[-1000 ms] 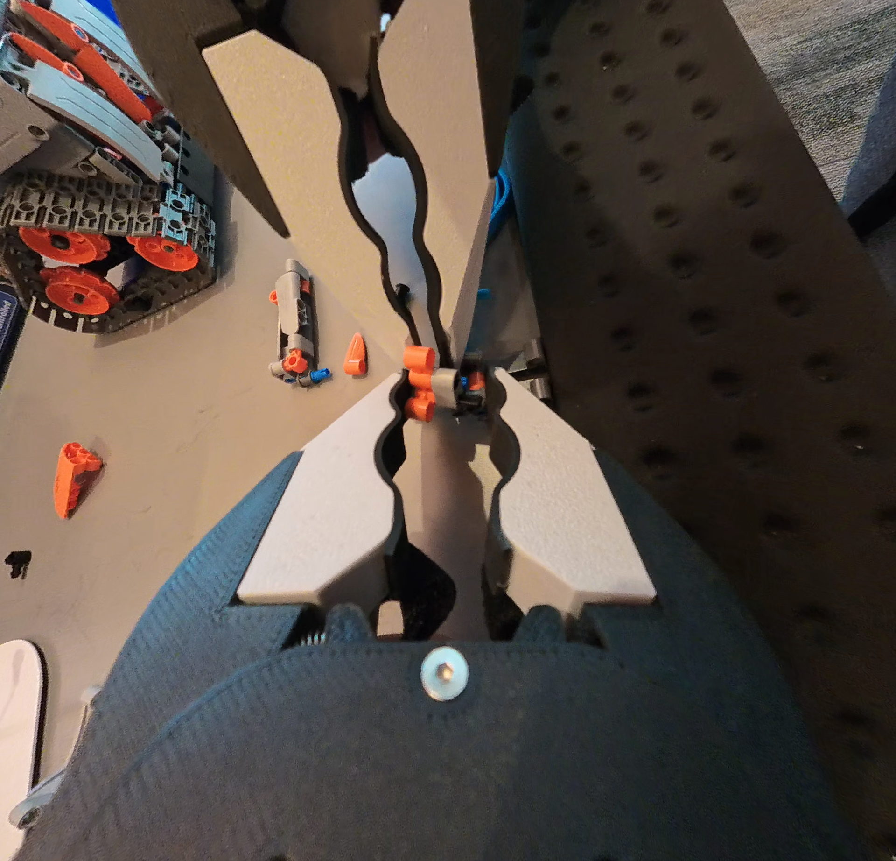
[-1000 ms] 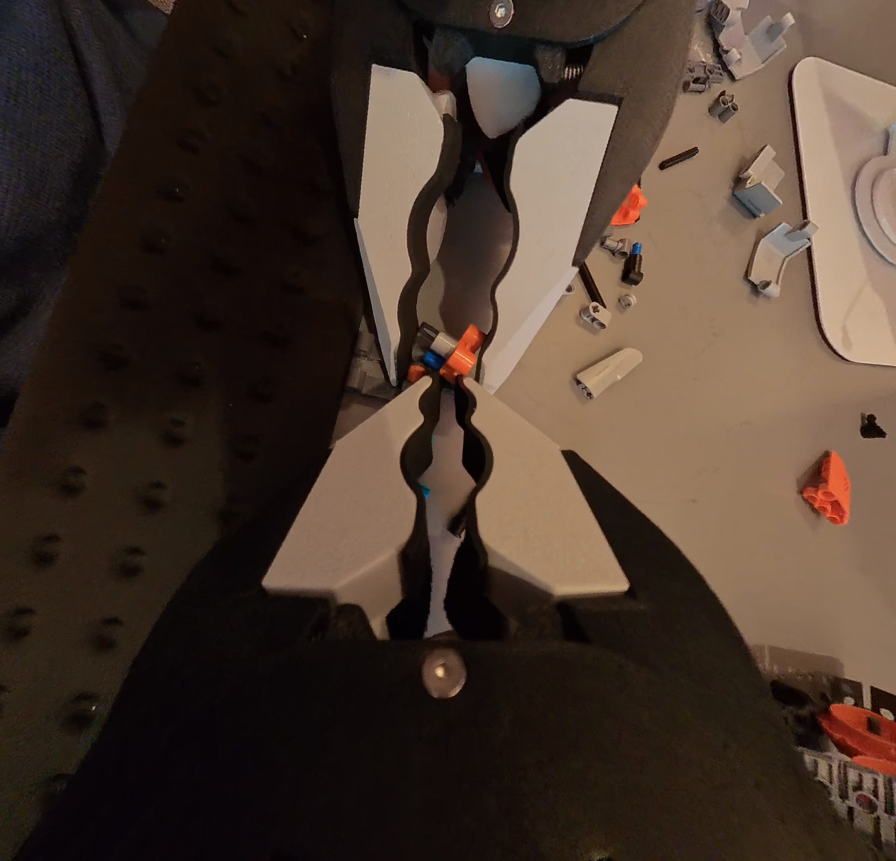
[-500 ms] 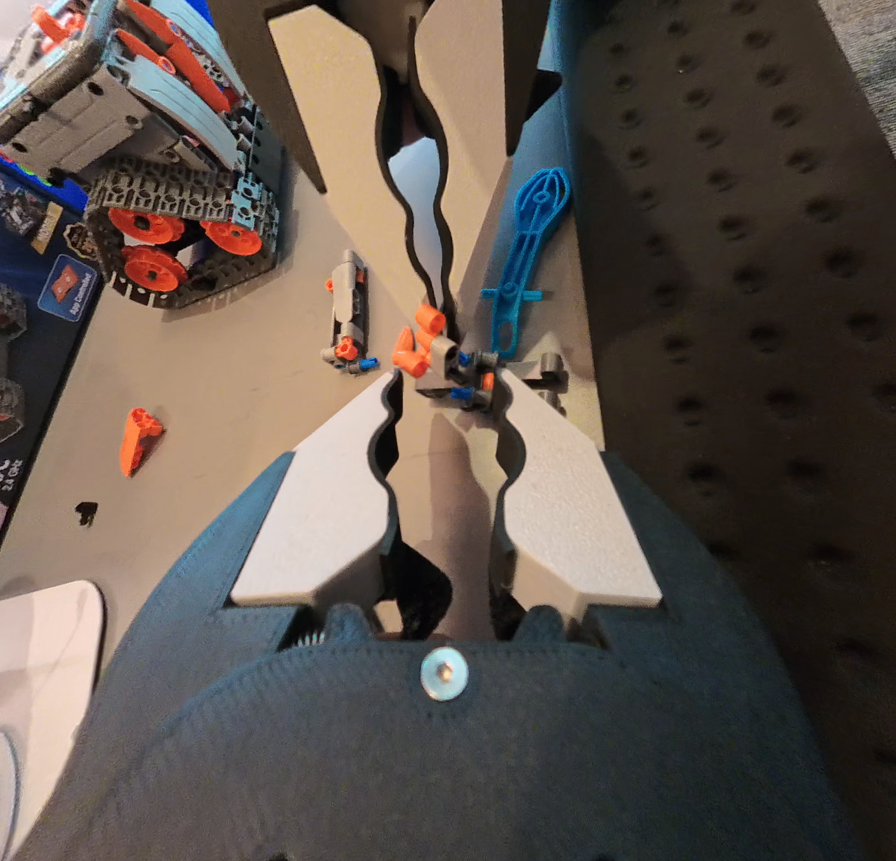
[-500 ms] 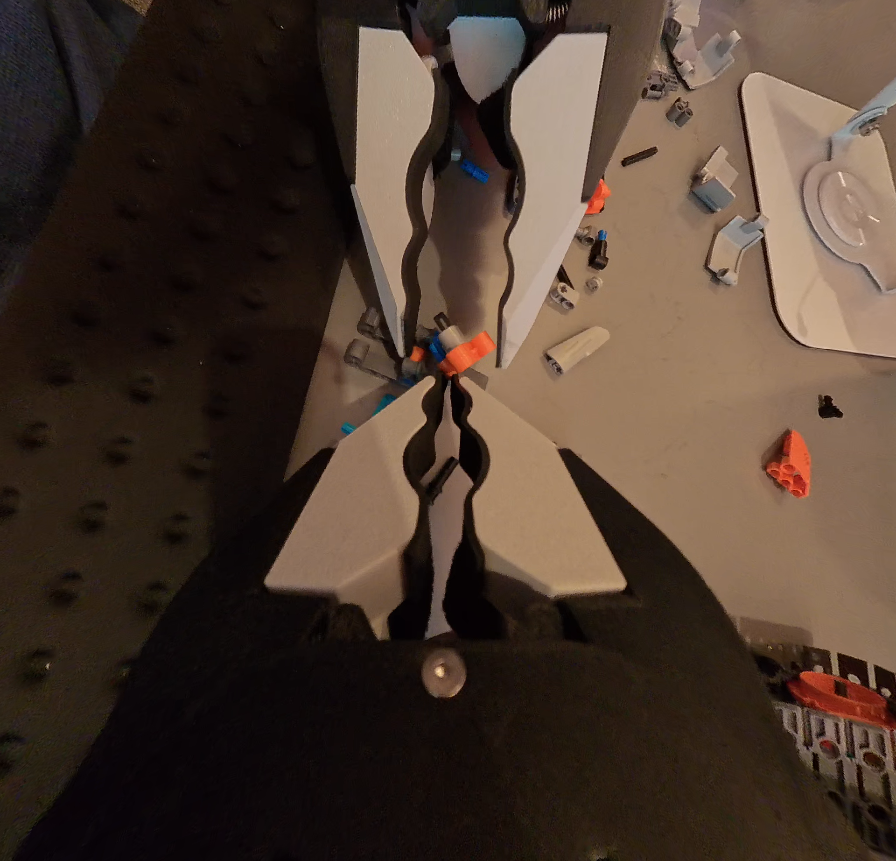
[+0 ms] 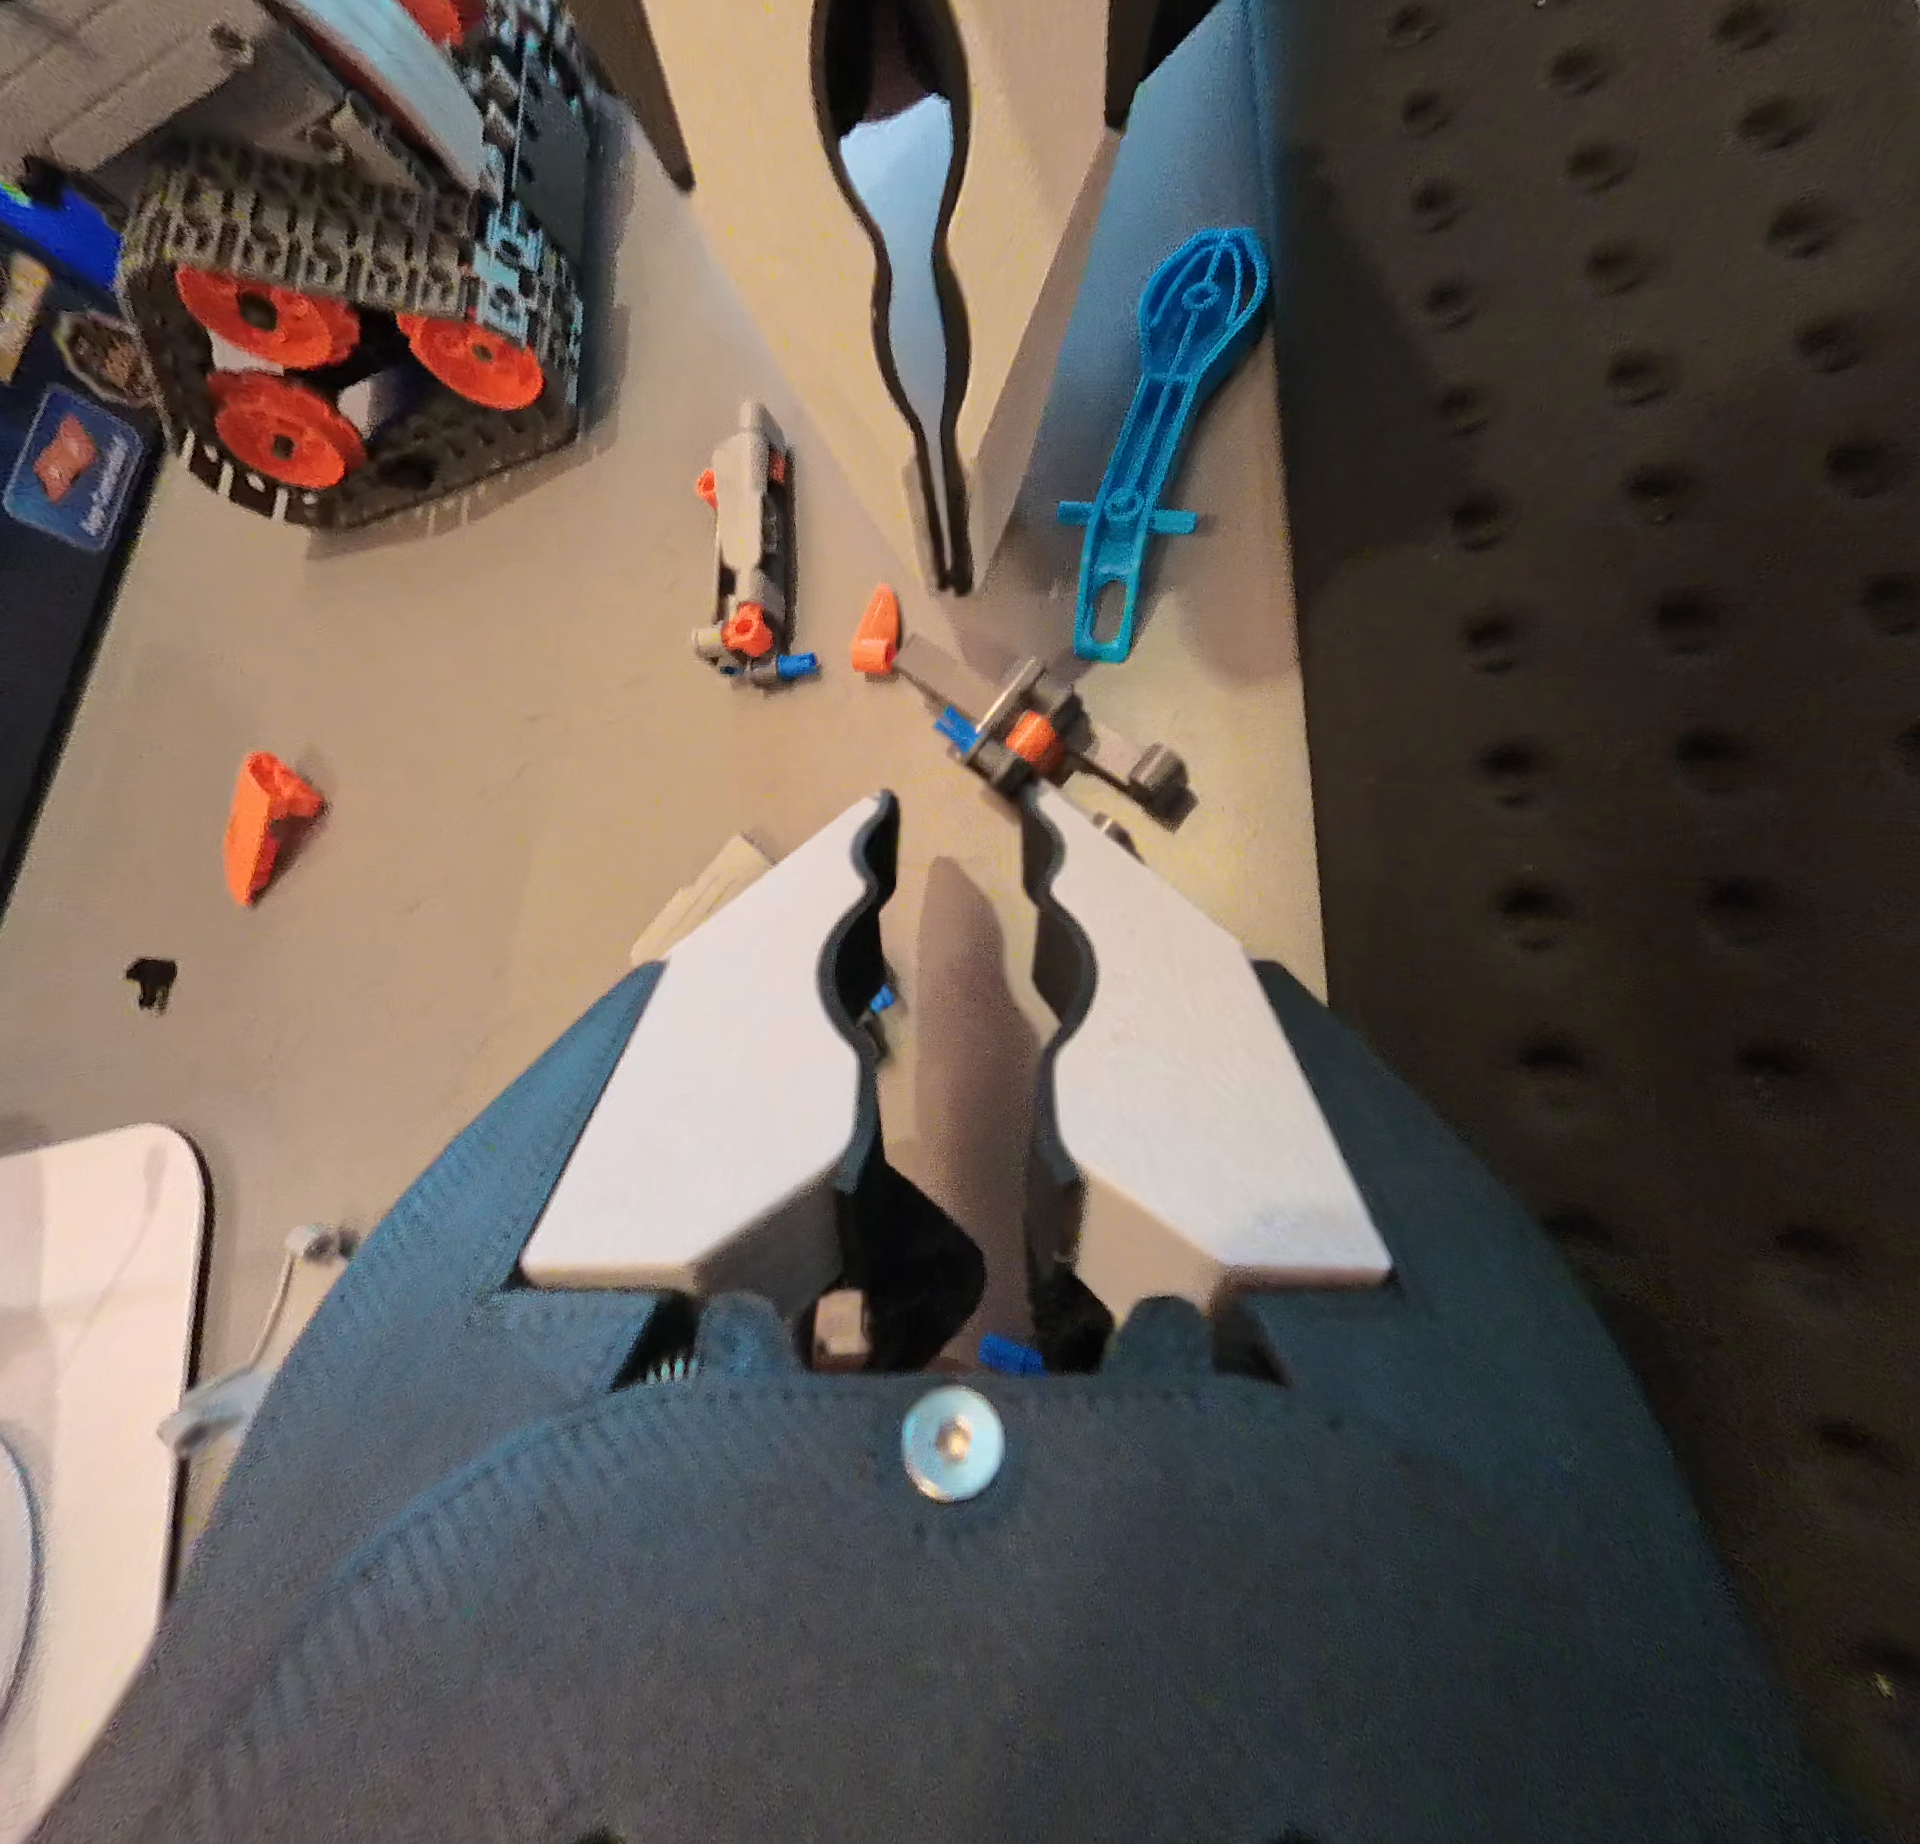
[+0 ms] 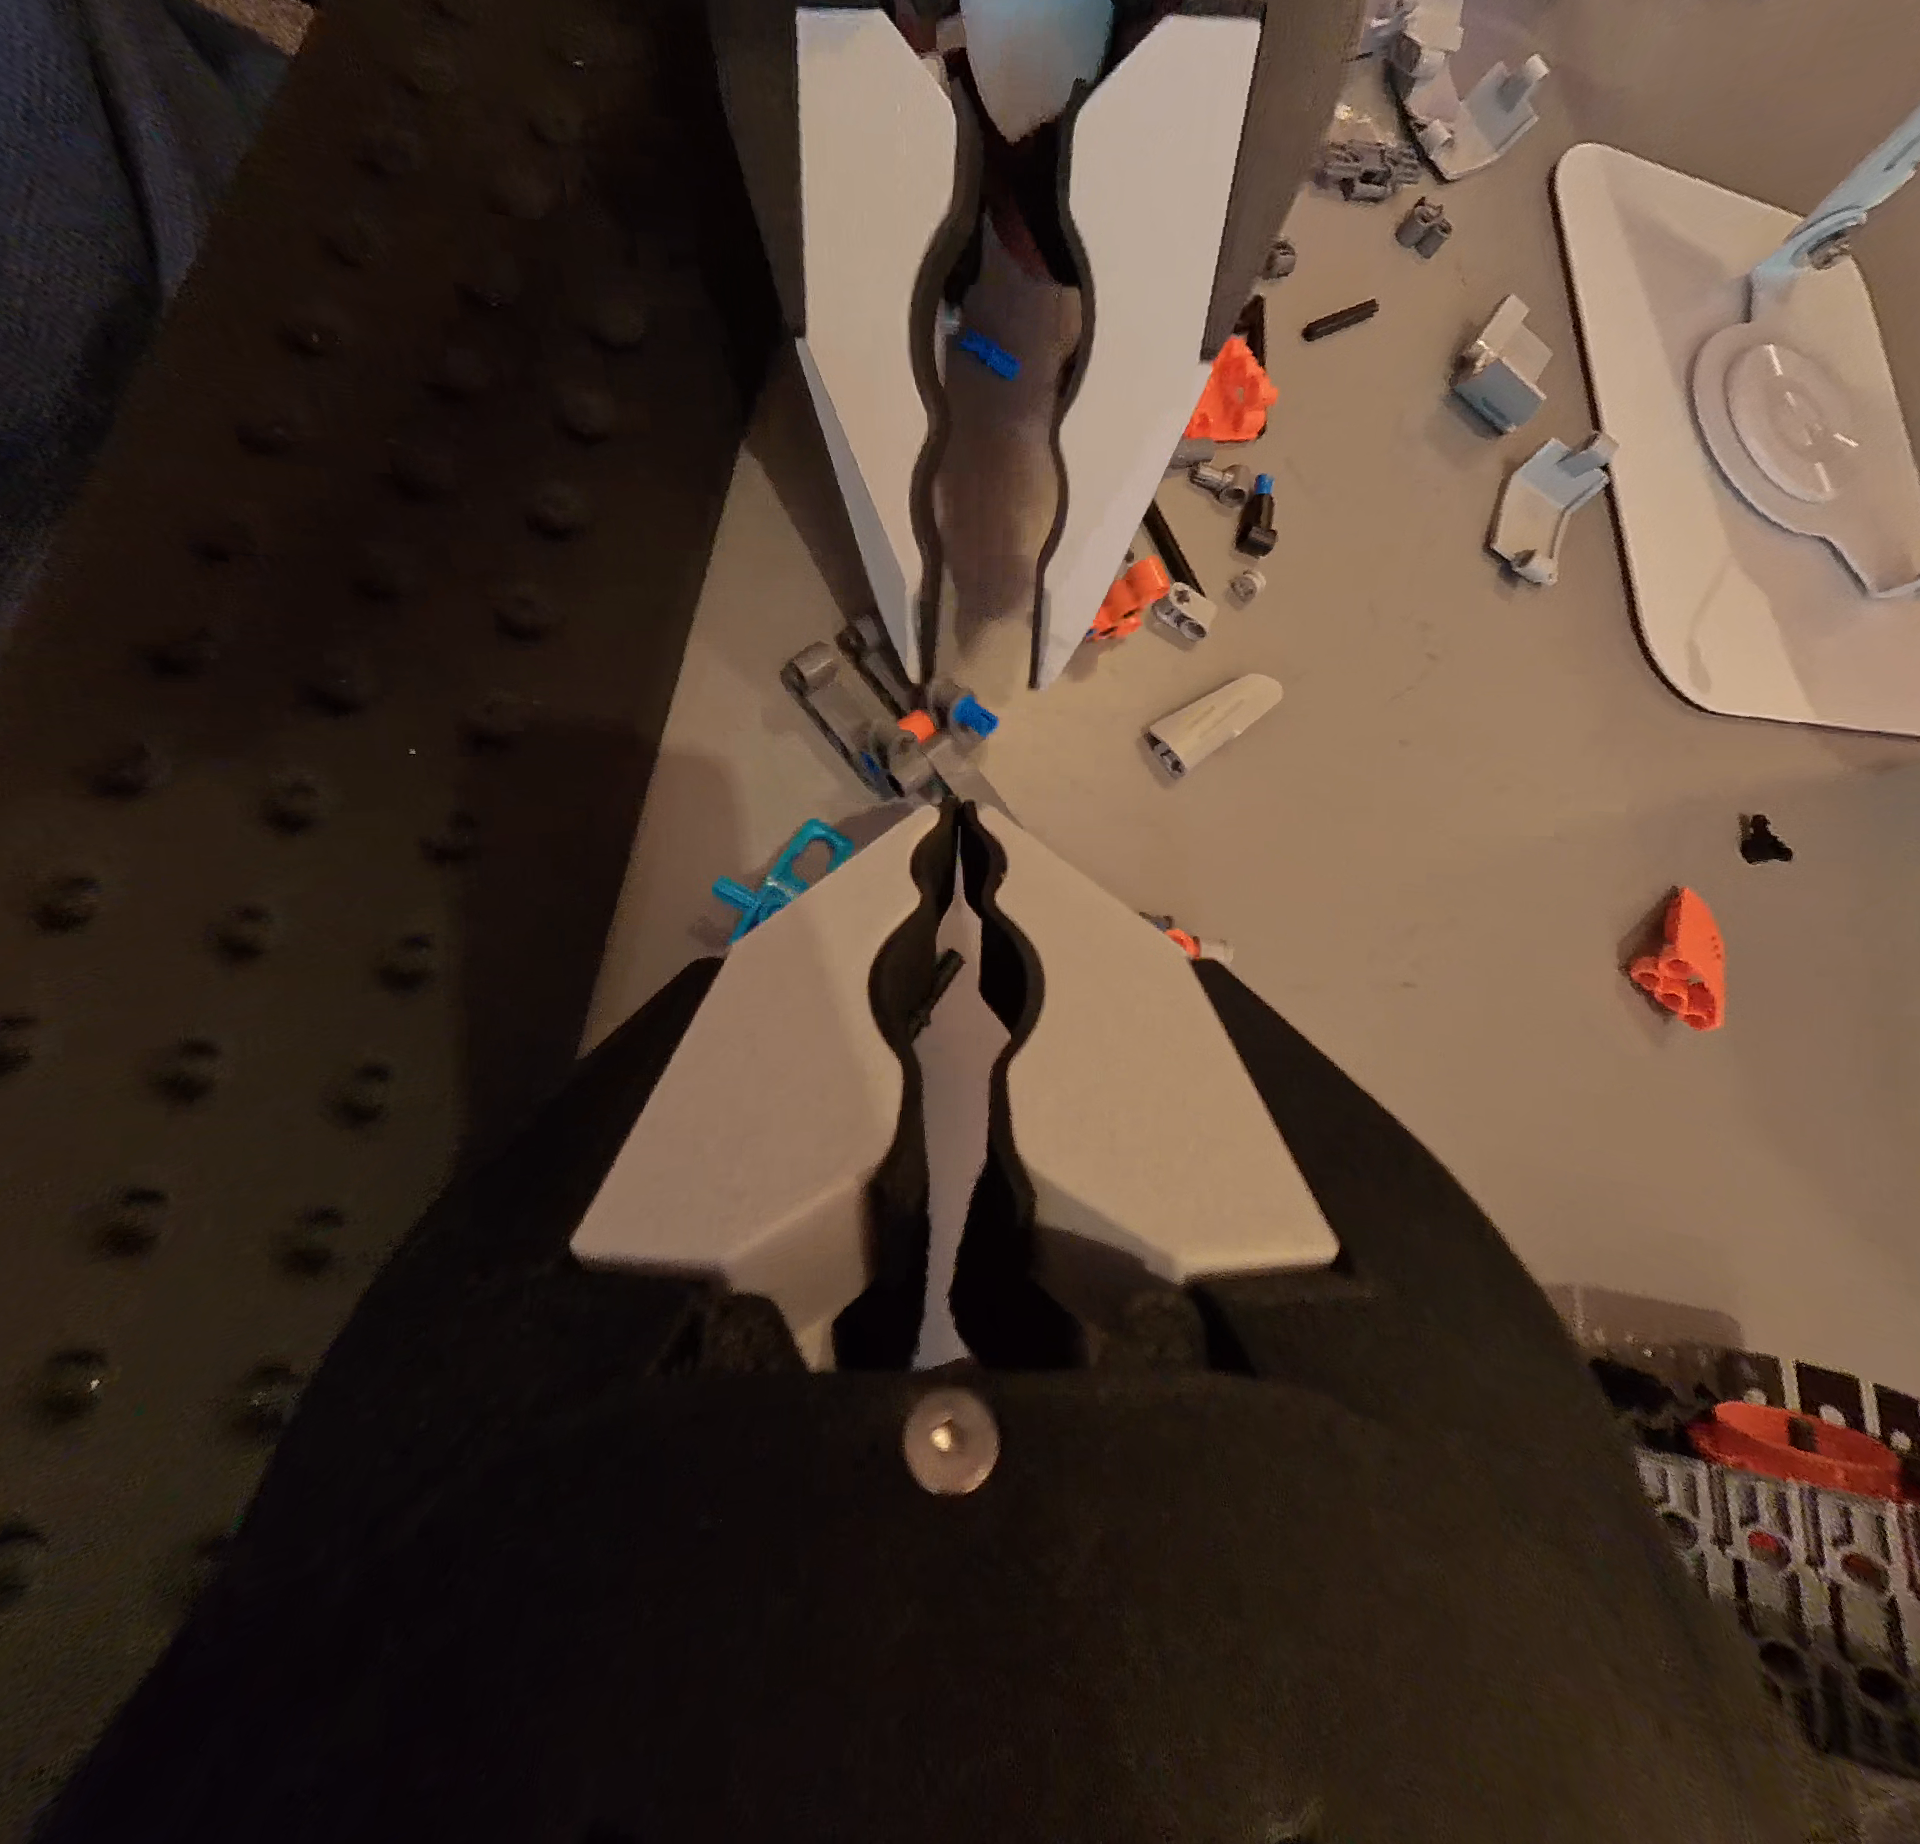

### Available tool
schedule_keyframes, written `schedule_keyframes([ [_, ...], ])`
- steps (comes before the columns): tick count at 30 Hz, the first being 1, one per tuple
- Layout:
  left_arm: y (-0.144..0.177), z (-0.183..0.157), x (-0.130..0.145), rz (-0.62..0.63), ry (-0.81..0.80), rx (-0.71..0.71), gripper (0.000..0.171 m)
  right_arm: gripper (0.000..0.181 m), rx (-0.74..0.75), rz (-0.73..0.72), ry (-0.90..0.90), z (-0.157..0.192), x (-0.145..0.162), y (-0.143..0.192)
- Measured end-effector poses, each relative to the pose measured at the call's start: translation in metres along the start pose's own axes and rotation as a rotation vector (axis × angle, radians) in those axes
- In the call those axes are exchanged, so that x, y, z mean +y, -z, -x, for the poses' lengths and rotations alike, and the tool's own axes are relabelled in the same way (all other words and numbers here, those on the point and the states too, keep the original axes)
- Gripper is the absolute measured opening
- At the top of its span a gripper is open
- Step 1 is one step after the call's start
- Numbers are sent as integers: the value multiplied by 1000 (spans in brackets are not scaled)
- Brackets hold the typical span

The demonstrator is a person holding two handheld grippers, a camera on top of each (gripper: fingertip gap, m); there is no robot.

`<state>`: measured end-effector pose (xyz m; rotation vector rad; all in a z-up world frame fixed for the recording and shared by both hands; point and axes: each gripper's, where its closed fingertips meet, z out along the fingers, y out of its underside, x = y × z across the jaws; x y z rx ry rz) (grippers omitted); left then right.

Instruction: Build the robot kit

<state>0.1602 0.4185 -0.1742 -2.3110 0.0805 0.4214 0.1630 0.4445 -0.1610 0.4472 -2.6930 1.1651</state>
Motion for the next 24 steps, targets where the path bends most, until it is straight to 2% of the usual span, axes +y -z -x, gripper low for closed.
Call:
schedule_keyframes([
  [1,4,2,2,5,16,4,25,3,7,0,-19,-3,1,1],
  [3,13,5,2,7,20,0,27,21,10,19,-46,-5,5,-1],
  [4,15,0,2,8,33,33,27,23,5,25,-46,-4,6,-3],
  [9,17,-19,-5,8,52,104,33,15,8,47,-39,1,0,-13],
  [11,16,-13,3,52,20,54,35,5,-30,15,-61,8,-8,-15],
  [14,23,-7,11,73,42,41,34,10,-40,31,-61,12,-12,-17],
  [17,27,-10,10,66,55,65,30,16,-8,42,-79,1,-11,-13],
  [19,26,-5,20,127,8,24,28,14,-30,55,-86,3,-9,-16],
  [22,35,13,24,106,65,-29,25,19,-9,67,-49,0,-14,-20],
  [24,41,24,28,103,80,-66,26,16,8,66,-67,-9,-17,-18],
])
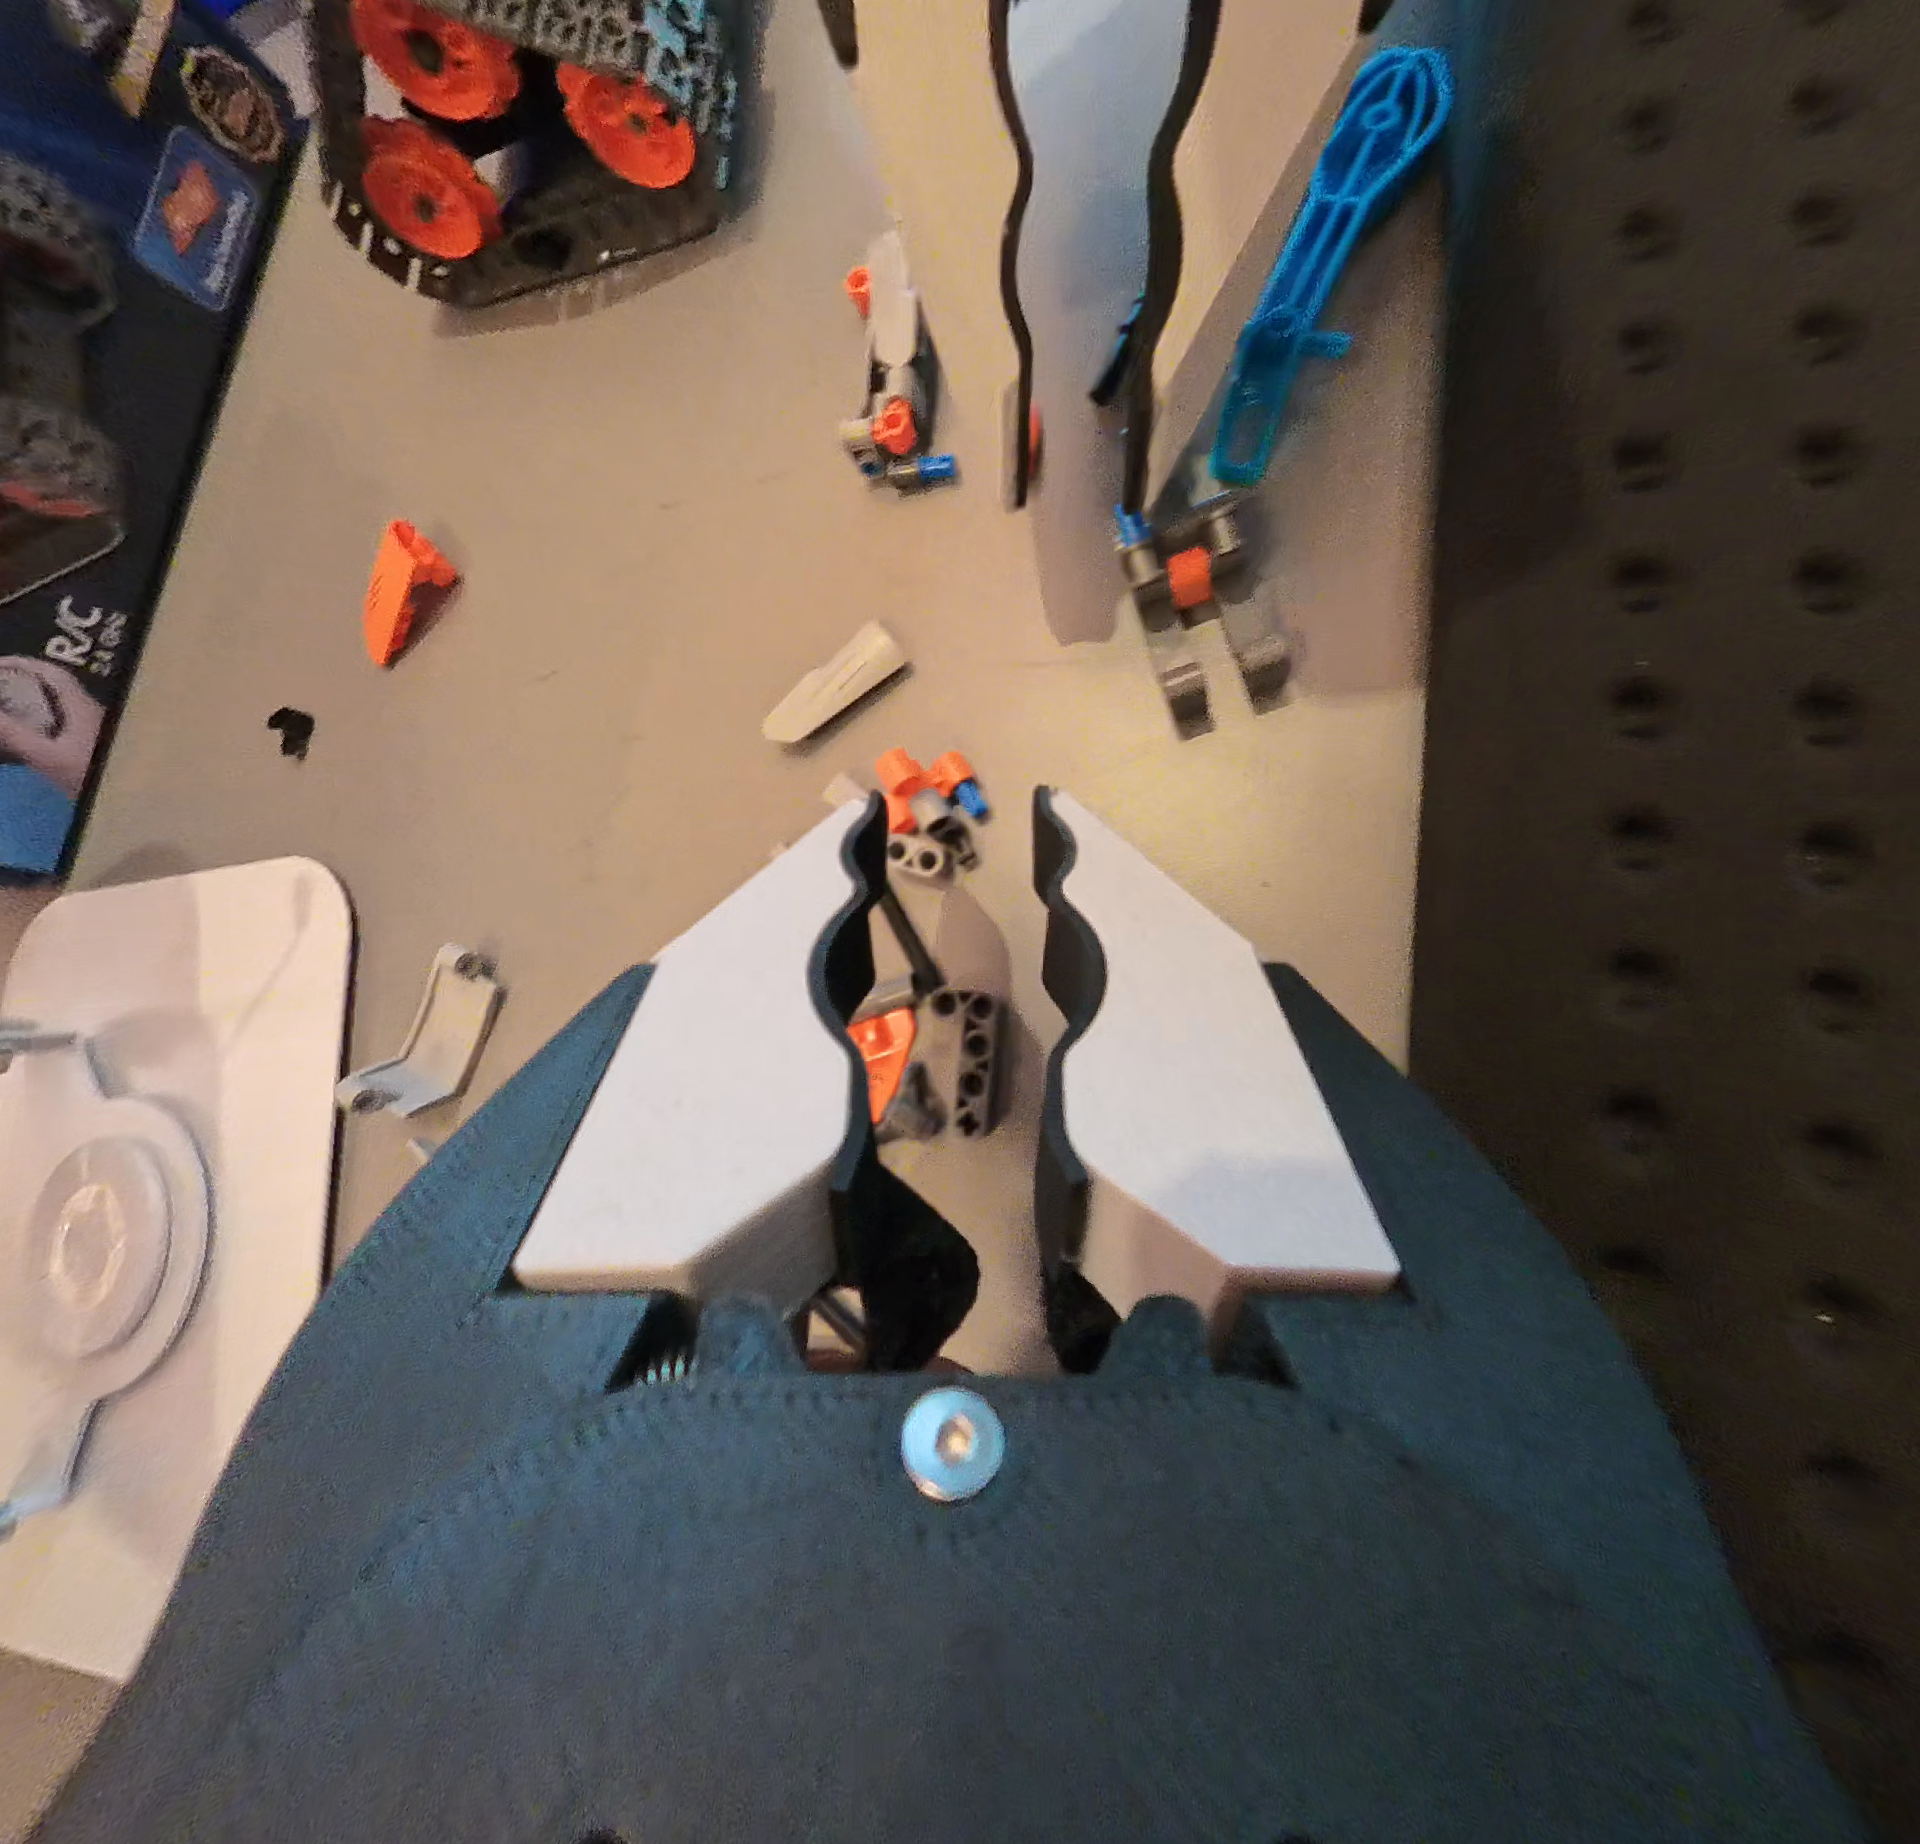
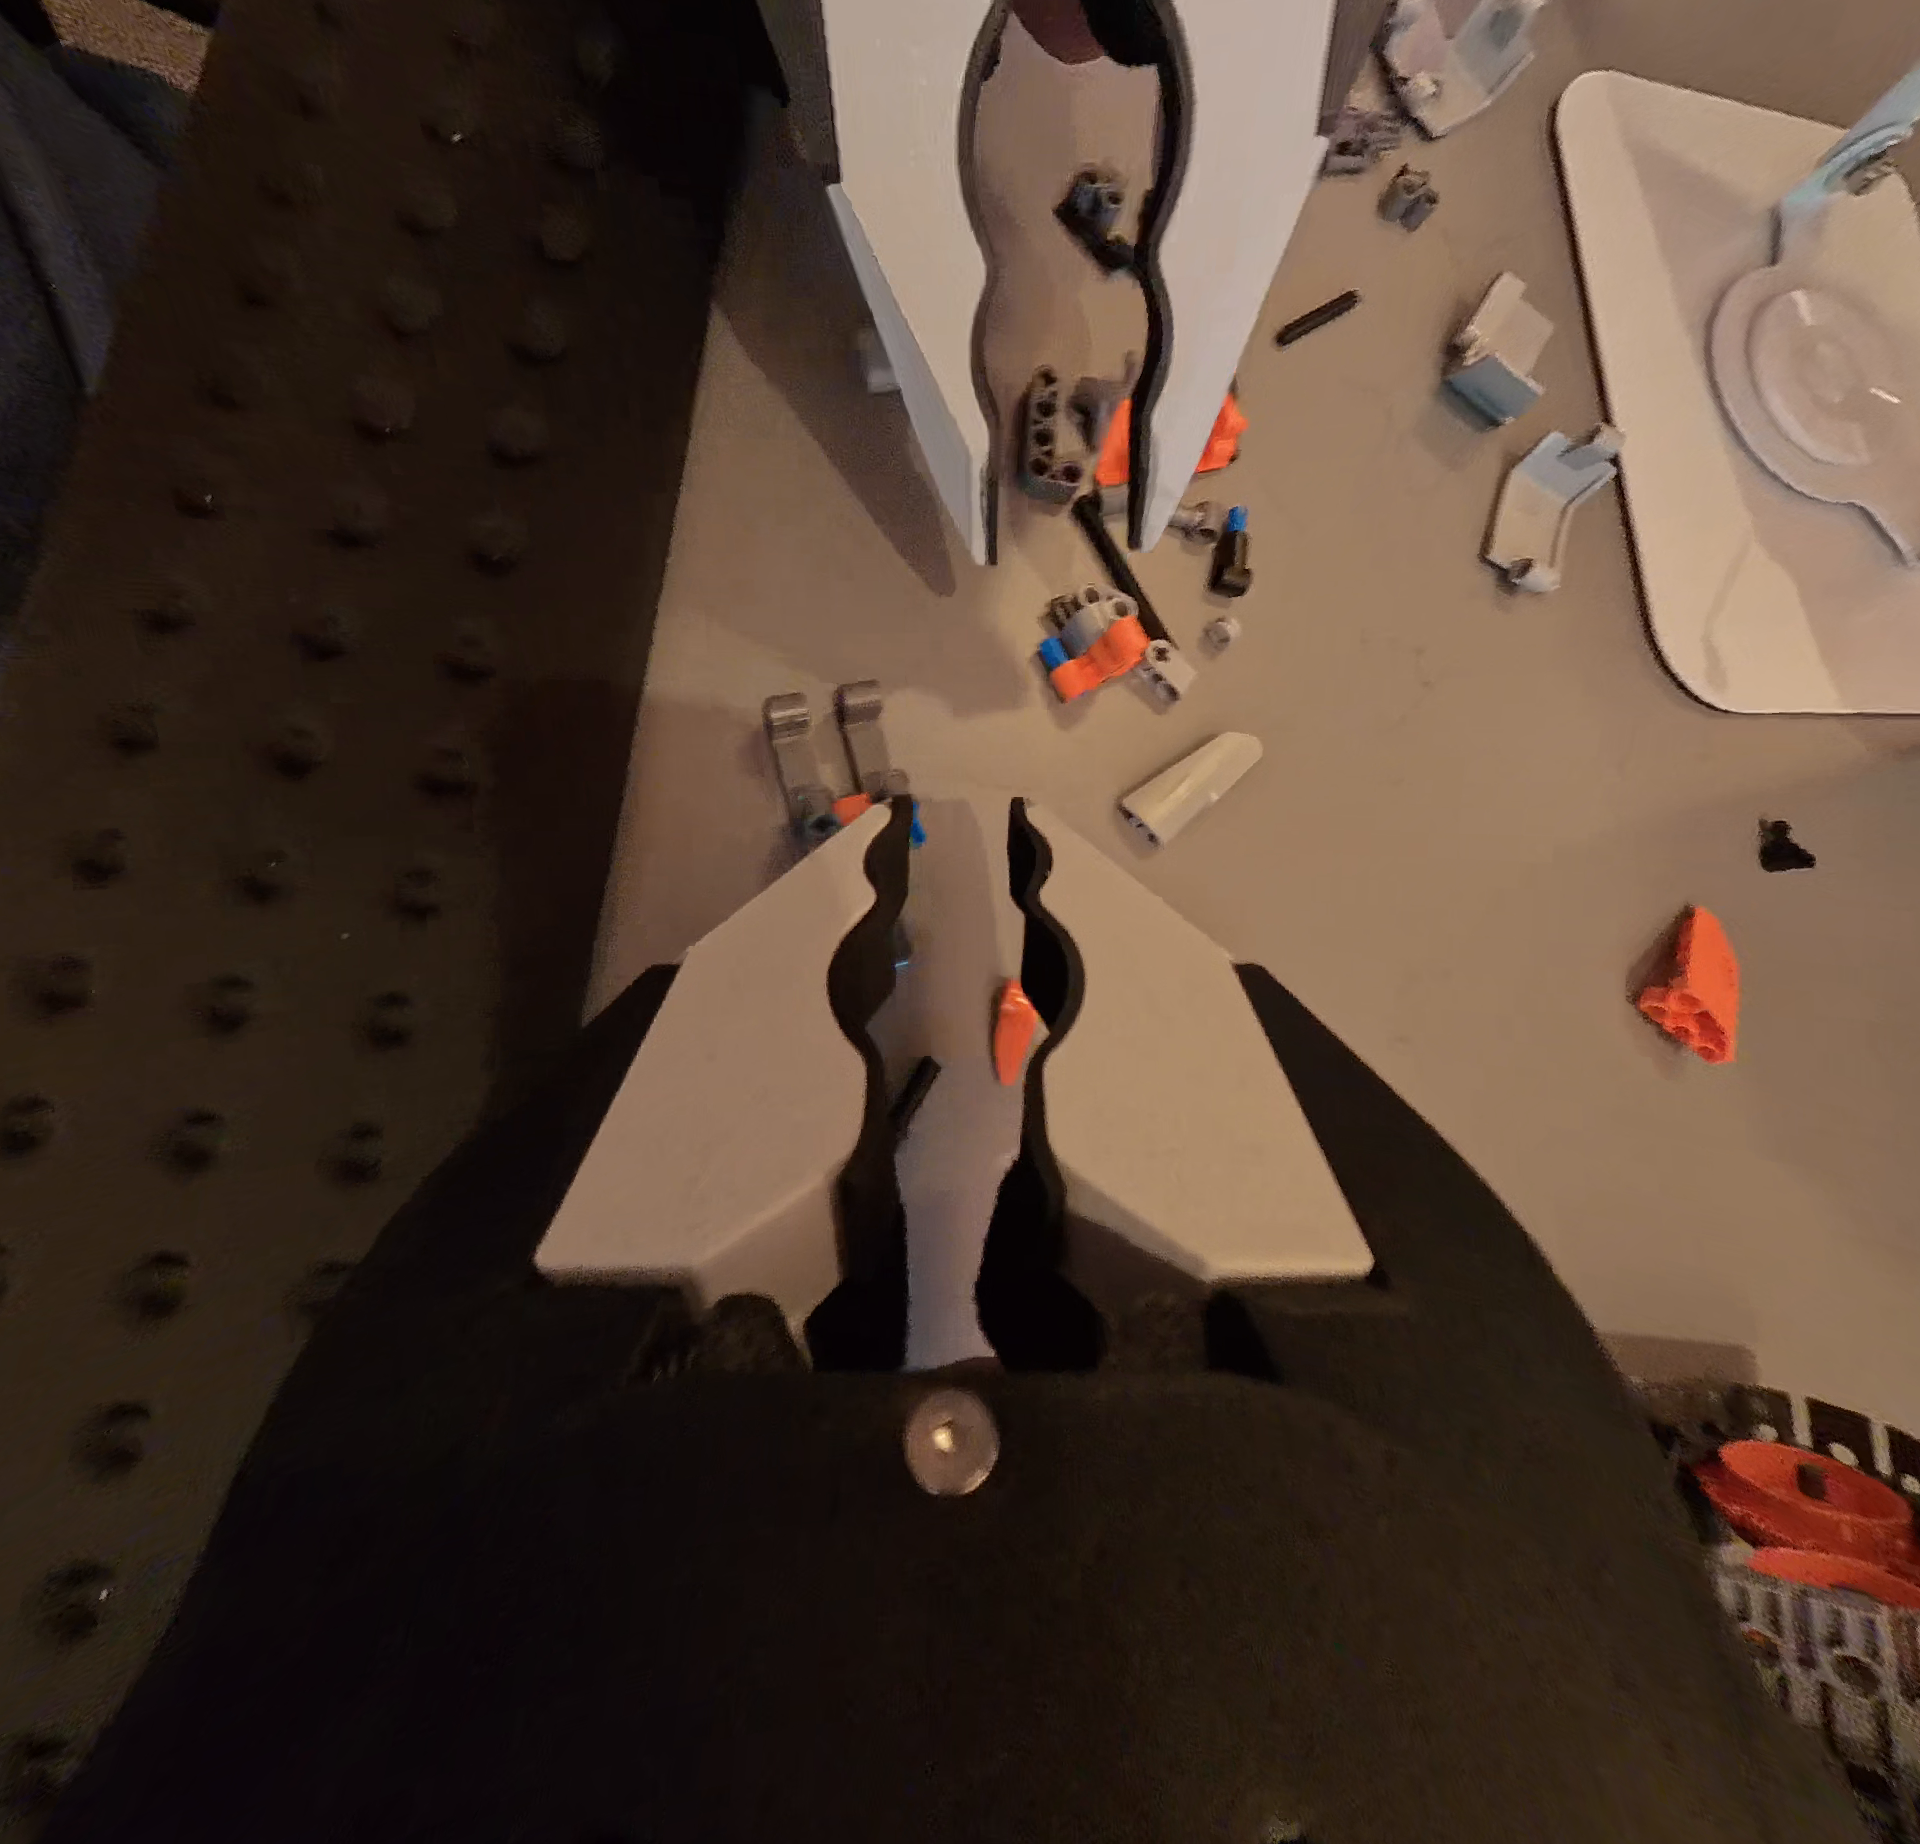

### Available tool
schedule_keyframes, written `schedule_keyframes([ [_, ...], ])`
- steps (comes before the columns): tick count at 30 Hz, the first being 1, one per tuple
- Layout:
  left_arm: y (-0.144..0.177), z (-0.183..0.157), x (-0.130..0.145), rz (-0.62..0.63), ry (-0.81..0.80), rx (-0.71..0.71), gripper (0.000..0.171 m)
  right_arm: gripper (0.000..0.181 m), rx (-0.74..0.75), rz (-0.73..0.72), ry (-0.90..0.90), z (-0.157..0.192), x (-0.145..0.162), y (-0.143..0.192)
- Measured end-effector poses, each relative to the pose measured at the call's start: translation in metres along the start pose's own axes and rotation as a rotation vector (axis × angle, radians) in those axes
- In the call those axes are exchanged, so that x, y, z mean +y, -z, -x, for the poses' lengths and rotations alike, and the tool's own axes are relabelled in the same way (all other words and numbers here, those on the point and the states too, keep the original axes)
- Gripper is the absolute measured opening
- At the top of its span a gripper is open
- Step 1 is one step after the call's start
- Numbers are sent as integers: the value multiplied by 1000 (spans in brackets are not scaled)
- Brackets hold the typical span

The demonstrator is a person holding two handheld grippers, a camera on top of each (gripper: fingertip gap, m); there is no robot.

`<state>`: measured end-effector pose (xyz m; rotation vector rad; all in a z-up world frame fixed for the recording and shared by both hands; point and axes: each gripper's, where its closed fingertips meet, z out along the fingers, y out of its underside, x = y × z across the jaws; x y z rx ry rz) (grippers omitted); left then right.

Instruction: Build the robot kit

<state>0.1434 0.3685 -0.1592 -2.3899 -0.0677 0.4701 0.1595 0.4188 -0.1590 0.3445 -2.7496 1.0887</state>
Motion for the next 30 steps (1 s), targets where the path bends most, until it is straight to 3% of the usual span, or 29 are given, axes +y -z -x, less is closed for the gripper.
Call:
schedule_keyframes([
  [5,-11,15,10,31,39,-51,18,19,35,34,-27,-19,0,-8],
  [12,-26,10,12,57,26,-46,6,18,57,61,-16,-26,0,-19],
  [21,-21,13,1,-20,80,-33,0,22,109,4,-39,-31,-3,-6],
  [24,-14,27,-1,-26,53,-99,0,22,141,19,-39,-36,2,-1],
  [30,-26,36,2,48,62,-24,32,21,165,0,-79,-46,13,8],
])
